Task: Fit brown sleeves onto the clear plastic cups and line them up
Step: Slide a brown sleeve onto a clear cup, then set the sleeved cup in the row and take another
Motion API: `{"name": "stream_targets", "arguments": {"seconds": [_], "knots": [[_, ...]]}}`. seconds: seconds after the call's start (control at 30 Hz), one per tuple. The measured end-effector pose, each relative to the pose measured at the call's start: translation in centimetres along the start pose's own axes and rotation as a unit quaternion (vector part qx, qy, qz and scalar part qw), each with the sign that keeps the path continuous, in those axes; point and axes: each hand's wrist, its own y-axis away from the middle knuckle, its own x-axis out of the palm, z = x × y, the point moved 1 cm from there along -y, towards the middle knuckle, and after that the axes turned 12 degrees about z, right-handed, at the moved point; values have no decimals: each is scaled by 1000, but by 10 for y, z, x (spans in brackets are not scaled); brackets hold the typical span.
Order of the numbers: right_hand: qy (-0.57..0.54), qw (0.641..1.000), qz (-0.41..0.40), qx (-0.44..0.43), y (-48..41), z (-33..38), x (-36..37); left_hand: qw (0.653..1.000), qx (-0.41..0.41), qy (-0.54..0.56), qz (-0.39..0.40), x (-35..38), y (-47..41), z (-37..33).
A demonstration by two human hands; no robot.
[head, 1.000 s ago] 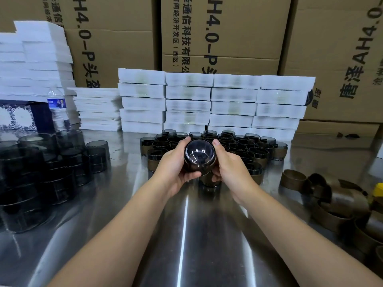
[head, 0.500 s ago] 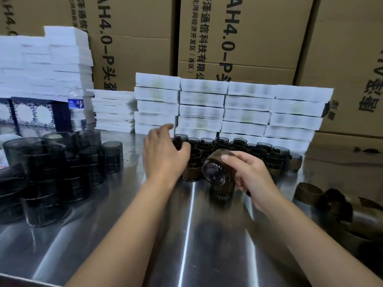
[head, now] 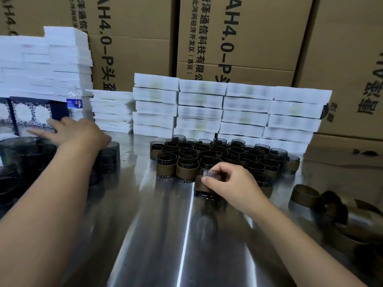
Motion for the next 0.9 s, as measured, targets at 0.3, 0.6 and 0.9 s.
{"name": "stream_targets", "arguments": {"seconds": [0.3, 0.6, 0.9], "knots": [[20, 999, 19, -18, 0, 1, 3, 997, -19, -59, 52, 16, -12, 11], [40, 999, 31, -13, 0, 1, 6, 992, -29, -102, 69, 8, -24, 14], [68, 997, 40, -9, 1, 0, 4, 989, -12, -134, 58, 8, -22, 17]]}}
